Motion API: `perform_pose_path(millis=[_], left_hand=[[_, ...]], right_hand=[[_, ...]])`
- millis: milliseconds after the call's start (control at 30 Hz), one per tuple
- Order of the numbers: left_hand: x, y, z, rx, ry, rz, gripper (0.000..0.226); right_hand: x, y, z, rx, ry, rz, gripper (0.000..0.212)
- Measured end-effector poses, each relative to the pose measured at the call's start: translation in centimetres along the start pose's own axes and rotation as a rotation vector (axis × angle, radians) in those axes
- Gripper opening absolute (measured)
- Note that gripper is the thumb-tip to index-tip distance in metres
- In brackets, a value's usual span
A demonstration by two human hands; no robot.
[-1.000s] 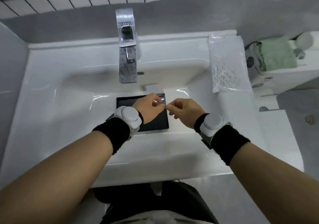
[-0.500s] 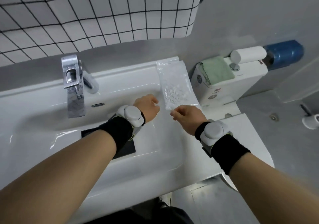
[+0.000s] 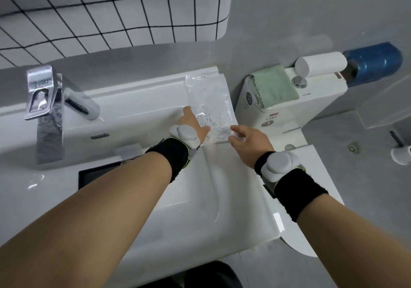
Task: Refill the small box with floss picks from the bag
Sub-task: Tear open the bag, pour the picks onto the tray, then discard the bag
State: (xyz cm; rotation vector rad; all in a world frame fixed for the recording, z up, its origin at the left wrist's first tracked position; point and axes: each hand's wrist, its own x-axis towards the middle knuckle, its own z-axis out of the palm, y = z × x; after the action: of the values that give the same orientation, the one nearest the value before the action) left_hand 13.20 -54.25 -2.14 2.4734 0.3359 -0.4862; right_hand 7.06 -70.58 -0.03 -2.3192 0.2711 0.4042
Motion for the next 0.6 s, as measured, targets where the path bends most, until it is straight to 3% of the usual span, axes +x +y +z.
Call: perform_pose_path(millis=[133,200,267,400,600], left_hand=[[0.1,0.0,-1.2,-0.022,-0.057,-0.049,0.069],[-0.5,-0.2,-2.2,-0.026,-0.07,0.003,0.038],[-1.6,-1.0,-3.1,-0.075,-0.064,0.053,0.022],[-4.1,-3.7,-5.2,-0.151,-0.053,0.117,0.029],[-7.8,-9.2,-10.0,-0.141,-0.103,0.15,0.021]], right_hand=[[0.3,0.0,0.1,0.026,-0.014,-0.01,0.04],[0.6,-0.4,0.3,0.031,0.01,-0.022,0.04],[0.8,-1.3,0.3,0.044,0.053,-0.046,0.039],[0.5,-4.5,0.4,0.094,0.139,-0.113,0.042],[-1.9,-11.8,0.9,0.097,0.246,-0.315,0.058]])
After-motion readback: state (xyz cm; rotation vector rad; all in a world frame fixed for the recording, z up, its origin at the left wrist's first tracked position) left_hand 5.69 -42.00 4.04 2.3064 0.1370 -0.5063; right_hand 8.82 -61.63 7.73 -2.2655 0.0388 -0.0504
